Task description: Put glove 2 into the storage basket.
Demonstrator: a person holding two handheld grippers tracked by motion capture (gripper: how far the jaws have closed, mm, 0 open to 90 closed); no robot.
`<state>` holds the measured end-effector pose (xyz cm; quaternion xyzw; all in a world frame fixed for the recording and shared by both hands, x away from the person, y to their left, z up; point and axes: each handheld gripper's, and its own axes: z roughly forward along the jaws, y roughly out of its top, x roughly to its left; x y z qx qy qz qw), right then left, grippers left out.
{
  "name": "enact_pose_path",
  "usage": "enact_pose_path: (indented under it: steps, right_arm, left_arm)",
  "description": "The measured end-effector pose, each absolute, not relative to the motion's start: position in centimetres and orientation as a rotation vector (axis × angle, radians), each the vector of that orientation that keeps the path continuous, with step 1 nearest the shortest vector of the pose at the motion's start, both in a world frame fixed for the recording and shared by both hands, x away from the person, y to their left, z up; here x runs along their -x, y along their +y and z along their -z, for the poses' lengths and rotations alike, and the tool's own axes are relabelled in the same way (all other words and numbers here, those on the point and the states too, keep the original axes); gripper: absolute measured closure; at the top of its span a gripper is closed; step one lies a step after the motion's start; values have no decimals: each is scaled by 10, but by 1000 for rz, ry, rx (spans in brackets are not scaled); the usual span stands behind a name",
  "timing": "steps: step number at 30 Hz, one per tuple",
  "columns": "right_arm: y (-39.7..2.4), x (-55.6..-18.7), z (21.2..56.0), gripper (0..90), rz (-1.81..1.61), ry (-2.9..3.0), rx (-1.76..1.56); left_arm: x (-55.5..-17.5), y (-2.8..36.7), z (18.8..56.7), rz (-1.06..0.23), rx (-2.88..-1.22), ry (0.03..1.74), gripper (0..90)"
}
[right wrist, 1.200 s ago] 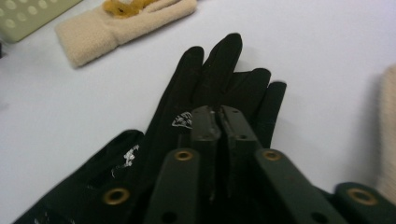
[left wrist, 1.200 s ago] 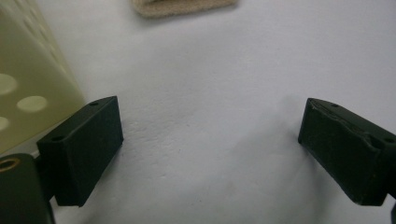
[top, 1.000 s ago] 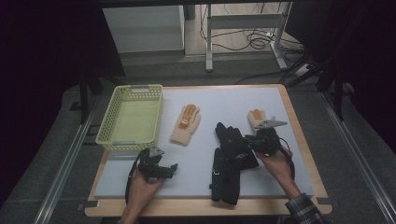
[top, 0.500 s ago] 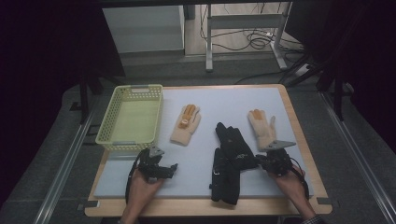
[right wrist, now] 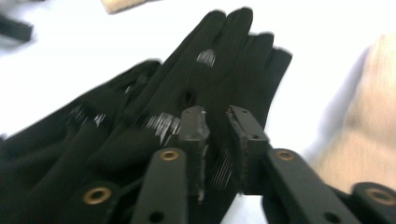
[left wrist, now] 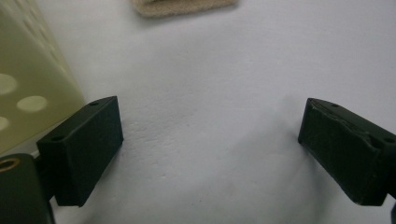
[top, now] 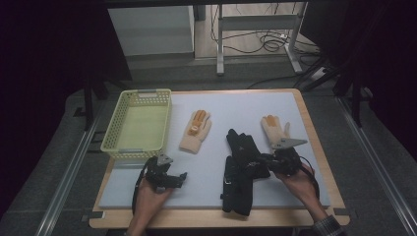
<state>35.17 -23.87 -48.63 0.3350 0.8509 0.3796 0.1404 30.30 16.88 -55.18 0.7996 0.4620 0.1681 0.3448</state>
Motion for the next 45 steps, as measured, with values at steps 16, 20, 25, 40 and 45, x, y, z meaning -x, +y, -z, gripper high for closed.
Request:
enact_pose_path:
  steps: [16, 20, 25, 40, 45]
  right_arm:
    - [-209, -405, 516, 835, -995, 2505, -1055]
    - [-209, -402, 507, 847, -1009, 2486, -1105]
    - [-216, -392, 481, 847, -1104, 2447, -1186]
    - [-179, -341, 439, 843, -1267, 2367, -1267]
    - [-173, -331, 471, 782, -1237, 2395, -1300]
  left_arm:
    - [-303, 169, 552, -437, -2076, 1200, 67]
    - [-303, 169, 552, -437, -2077, 1199, 67]
    - [-303, 169, 552, -435, -2077, 1199, 67]
    - [-303, 169, 552, -438, -2072, 1199, 67]
    - [-303, 168, 552, -437, -2071, 1201, 67]
